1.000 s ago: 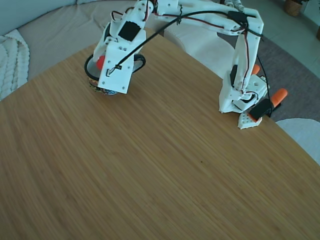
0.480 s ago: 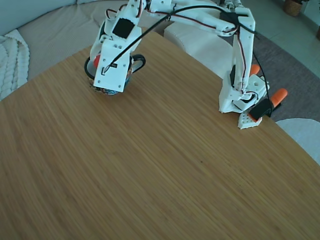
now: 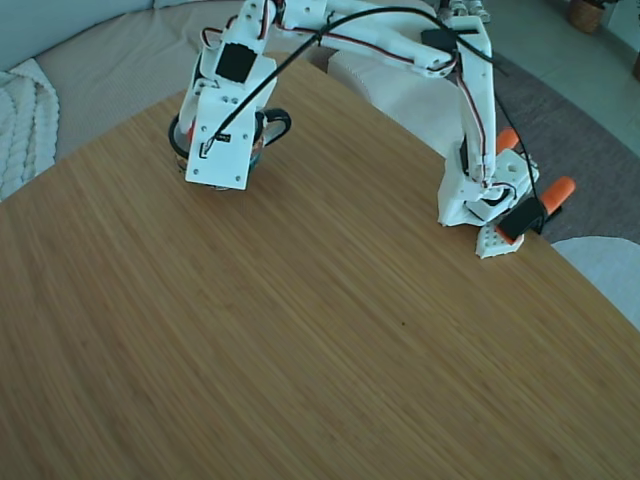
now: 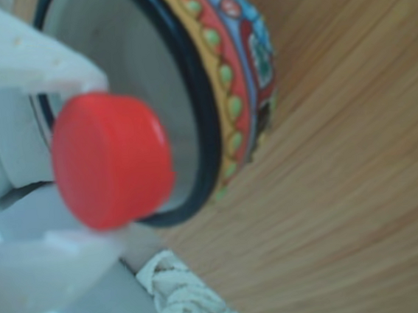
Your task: Grasp a red cap and put it in the cup.
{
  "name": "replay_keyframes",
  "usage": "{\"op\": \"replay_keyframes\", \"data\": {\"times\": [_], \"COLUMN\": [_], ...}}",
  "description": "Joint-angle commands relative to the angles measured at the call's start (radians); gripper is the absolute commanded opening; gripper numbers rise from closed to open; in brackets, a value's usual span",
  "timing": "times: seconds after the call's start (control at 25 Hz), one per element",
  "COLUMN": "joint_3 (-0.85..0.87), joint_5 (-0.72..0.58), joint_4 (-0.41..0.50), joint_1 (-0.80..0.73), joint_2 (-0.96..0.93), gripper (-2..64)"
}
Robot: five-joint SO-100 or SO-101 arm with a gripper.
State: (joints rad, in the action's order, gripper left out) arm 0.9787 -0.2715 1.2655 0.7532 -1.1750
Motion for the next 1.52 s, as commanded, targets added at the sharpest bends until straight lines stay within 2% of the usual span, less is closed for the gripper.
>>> {"op": "replay_keyframes", "data": {"times": [0.0, 0.32, 0.88, 1.48], "joint_3": [-0.08, -0.069, -0.067, -0.031], "joint_5": [-0.003, -0.003, -0.003, -0.008], "joint_4": [0.009, 0.018, 0.017, 0.003], "joint_1": [-0.003, 0.009, 0.115, 0.117], "joint_2": [-0.018, -0.018, -0.018, -0.017], "gripper": [-0.8, -0.8, -0.8, 0.2]}}
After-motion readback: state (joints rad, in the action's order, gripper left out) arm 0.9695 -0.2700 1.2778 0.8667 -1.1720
